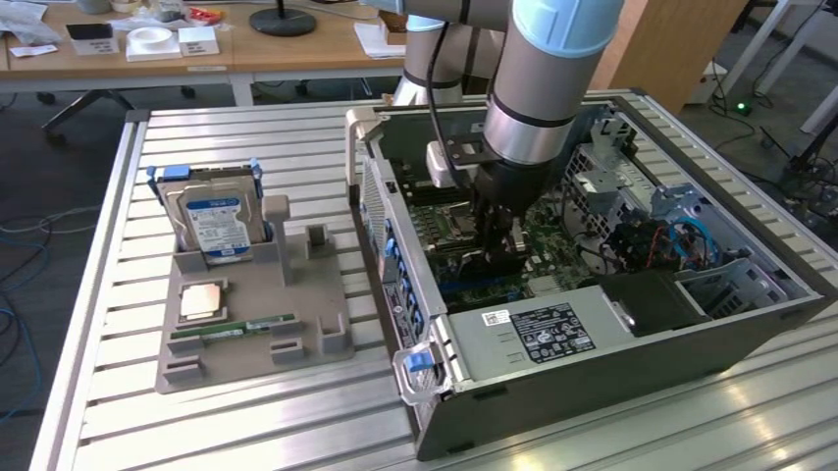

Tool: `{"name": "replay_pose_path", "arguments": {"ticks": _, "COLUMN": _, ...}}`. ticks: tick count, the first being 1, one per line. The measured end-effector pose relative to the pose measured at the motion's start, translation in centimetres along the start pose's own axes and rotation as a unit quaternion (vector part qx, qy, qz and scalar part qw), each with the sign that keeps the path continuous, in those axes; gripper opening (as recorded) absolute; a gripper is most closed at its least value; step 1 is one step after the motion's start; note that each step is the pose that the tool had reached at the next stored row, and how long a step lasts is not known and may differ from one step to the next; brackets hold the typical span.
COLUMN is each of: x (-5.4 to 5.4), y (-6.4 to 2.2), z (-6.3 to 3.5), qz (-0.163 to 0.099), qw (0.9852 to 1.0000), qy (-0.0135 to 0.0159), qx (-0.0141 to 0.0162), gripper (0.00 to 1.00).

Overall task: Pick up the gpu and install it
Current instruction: 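Insert the gpu into the slot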

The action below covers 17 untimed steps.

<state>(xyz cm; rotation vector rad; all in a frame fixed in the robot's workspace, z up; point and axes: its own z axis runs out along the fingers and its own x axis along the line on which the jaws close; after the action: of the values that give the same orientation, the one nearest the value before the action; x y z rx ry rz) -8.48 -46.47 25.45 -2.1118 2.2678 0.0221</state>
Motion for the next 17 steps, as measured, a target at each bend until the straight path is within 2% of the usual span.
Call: {"name": "replay_pose_path", "arguments": {"ticks": 17, "x": 0.65, "y": 0.23, "z": -0.03, "qz": -0.002, "qw": 1.0000, "qy": -0.0008, "qx": 0.0007, "gripper": 0.34}}
